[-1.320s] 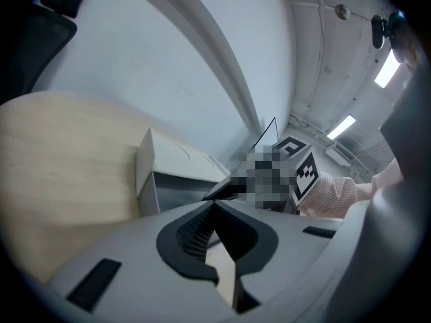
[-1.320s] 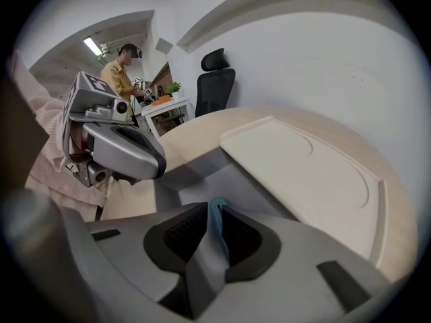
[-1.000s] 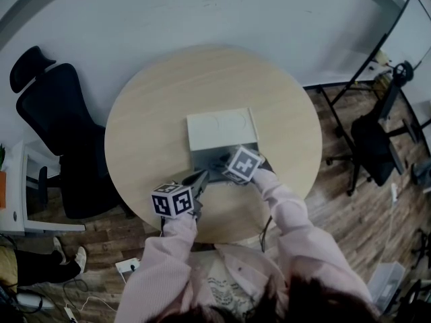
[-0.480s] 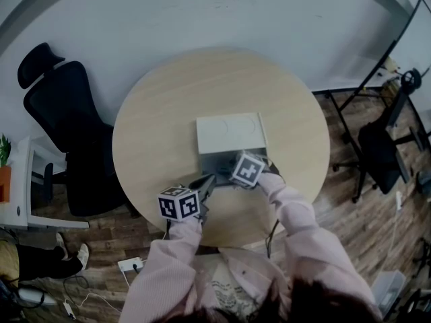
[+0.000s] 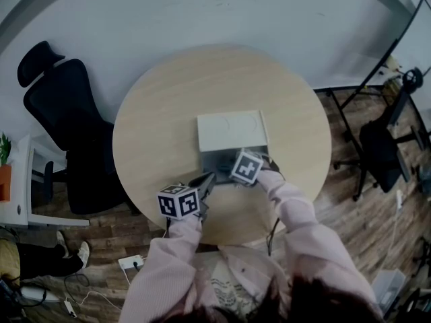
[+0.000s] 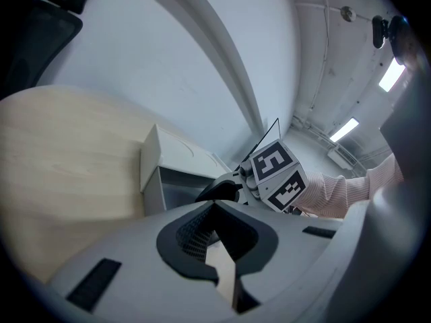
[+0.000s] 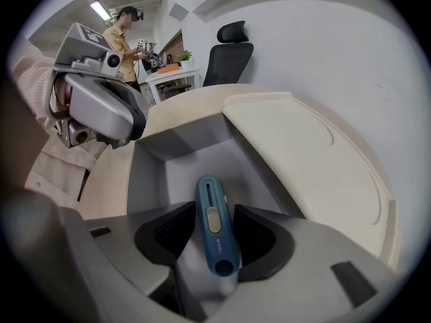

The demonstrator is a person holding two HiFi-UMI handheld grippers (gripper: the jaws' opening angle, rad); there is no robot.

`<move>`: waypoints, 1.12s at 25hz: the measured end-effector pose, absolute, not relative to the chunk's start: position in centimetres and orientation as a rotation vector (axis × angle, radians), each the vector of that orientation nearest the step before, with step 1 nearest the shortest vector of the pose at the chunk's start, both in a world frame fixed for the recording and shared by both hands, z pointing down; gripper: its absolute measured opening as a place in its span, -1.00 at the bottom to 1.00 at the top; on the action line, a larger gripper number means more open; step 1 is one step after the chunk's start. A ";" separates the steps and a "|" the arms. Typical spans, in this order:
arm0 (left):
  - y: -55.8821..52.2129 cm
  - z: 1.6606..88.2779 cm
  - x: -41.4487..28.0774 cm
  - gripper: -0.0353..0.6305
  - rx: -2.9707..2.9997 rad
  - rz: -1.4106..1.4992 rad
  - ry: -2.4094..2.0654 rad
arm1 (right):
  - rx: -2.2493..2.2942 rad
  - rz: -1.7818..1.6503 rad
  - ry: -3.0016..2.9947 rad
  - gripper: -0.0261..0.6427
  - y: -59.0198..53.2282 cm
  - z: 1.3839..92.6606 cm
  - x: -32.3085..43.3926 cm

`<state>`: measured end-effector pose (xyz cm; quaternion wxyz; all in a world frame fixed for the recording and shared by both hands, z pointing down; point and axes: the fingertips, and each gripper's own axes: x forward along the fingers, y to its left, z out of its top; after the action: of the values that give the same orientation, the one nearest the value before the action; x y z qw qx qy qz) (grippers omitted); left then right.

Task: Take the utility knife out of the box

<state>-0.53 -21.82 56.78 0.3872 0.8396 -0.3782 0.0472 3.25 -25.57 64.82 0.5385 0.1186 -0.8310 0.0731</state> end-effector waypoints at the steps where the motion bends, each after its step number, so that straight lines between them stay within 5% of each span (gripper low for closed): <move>1: -21.8 56.8 -0.6 -0.86 2.135 0.119 -0.964 | 0.274 0.174 -1.976 -0.31 -25.5 64.9 3.2; 28: -21.4 56.4 -0.3 -0.87 2.128 0.091 -0.969 | 0.254 0.152 -1.977 -0.50 -25.0 64.9 3.6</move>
<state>-0.31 -21.44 56.43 0.3904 0.8373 -0.3812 0.0356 3.57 -25.01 64.87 0.5408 0.1067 -0.8319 0.0639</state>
